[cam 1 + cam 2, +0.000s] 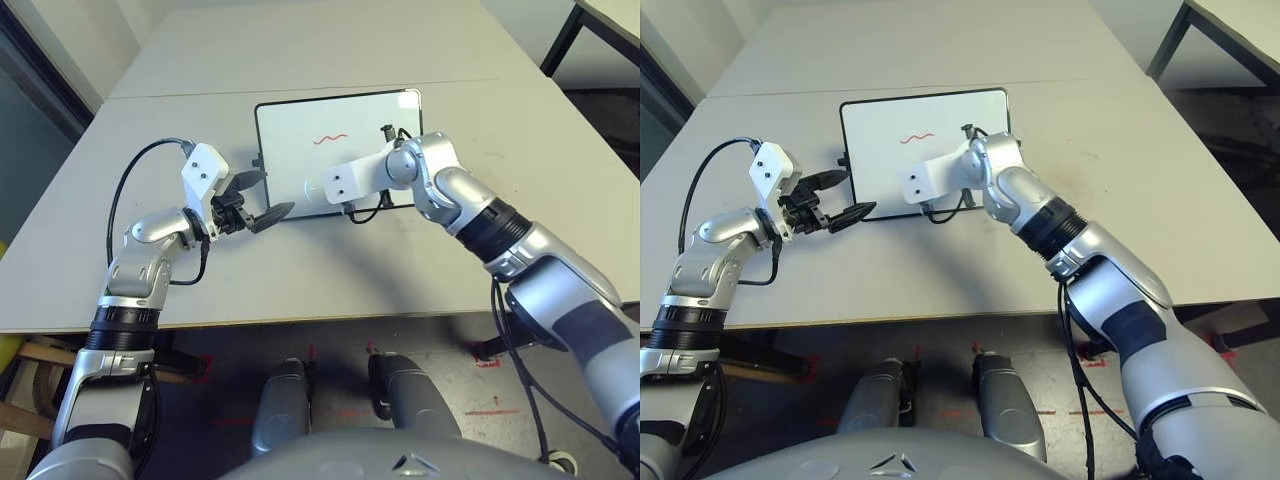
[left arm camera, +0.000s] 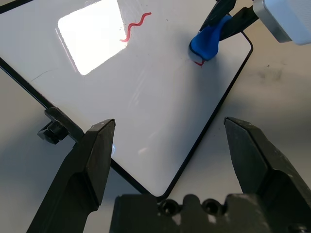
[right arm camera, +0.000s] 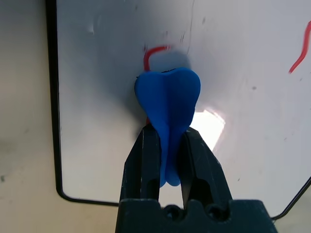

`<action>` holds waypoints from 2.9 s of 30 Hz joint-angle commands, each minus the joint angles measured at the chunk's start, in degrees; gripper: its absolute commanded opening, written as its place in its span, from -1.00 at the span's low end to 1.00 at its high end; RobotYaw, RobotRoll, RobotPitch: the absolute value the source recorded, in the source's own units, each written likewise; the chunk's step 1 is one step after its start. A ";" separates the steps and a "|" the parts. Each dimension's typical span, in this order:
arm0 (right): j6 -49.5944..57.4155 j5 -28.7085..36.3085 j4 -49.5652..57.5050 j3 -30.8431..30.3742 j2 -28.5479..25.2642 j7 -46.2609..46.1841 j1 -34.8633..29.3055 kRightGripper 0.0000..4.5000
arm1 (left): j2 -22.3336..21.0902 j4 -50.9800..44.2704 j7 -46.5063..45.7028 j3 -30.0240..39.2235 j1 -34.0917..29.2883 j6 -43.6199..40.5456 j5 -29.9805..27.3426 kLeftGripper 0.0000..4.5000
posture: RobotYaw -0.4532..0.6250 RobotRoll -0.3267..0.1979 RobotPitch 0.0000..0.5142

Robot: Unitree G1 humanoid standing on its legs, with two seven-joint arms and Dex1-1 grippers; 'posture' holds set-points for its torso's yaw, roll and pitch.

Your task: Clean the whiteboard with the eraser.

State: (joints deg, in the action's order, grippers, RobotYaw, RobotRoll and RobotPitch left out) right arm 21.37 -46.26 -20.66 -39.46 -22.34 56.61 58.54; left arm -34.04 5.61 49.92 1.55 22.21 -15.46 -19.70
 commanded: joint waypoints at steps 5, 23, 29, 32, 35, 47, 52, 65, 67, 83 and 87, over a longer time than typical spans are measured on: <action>0.30 -1.80 -1.57 0.47 -4.04 -0.09 -1.86 -0.83 | -0.02 1.33 0.43 -0.16 0.65 0.42 1.00 1.00 | -0.32 0.25 -0.61; 2.45 -3.86 1.21 -0.35 0.03 -1.77 -3.61 -0.83 | 0.03 1.92 0.70 -0.29 1.16 0.43 1.16 1.00 | -0.32 0.25 -0.58; 2.64 -5.06 1.17 -0.49 2.49 -1.38 -2.84 -0.83 | 0.13 1.67 0.49 -0.28 1.03 0.27 1.14 1.00 | -0.32 0.25 -0.58; 2.52 -5.56 1.18 -0.82 3.68 -0.95 -2.44 -0.83 | 0.26 1.51 0.31 -0.25 0.84 0.28 1.13 1.00 | -0.31 0.25 -0.57; 2.32 -6.03 1.52 -1.12 4.87 -0.50 -2.32 -0.83 | 0.44 1.28 0.11 -0.26 0.58 0.27 1.12 1.00 | -0.31 0.25 -0.57; 1.72 -7.23 0.35 -1.80 9.81 -0.46 -1.56 -0.83 | 1.03 -0.01 -0.72 0.10 -0.77 0.04 0.99 1.00 | -0.26 0.25 -0.56; 0.57 -7.07 -1.97 -1.56 10.14 -1.26 -0.33 -0.83 | 1.15 -0.28 -0.99 0.18 -0.95 -0.08 0.95 1.00 | -0.25 0.25 -0.57; -2.21 -7.38 -6.28 -0.38 4.46 -1.93 2.69 -0.83 | 1.57 0.43 -0.67 -0.24 -0.14 0.13 1.19 1.00 | -0.29 0.25 -0.58; -2.23 -7.38 -6.16 -0.24 3.47 -1.78 2.48 -0.83 | 1.54 0.50 -0.60 -0.23 -0.08 0.17 1.20 1.00 | -0.29 0.25 -0.58; -1.76 -4.05 -4.29 3.95 2.01 1.56 7.09 -0.83 | 0.99 1.38 -0.19 -0.11 0.55 0.31 1.52 1.00 | -0.31 0.25 -0.57; -3.37 -2.77 -8.06 3.94 3.36 0.41 10.88 -0.83 | 0.22 2.40 -0.08 0.53 0.82 0.82 1.78 1.00 | -0.31 0.25 -0.59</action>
State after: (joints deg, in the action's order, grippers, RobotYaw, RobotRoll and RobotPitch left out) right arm 18.70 -49.97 -27.50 -35.88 -19.56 57.32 68.54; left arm -32.95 7.22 49.37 1.55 22.62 -15.13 -18.84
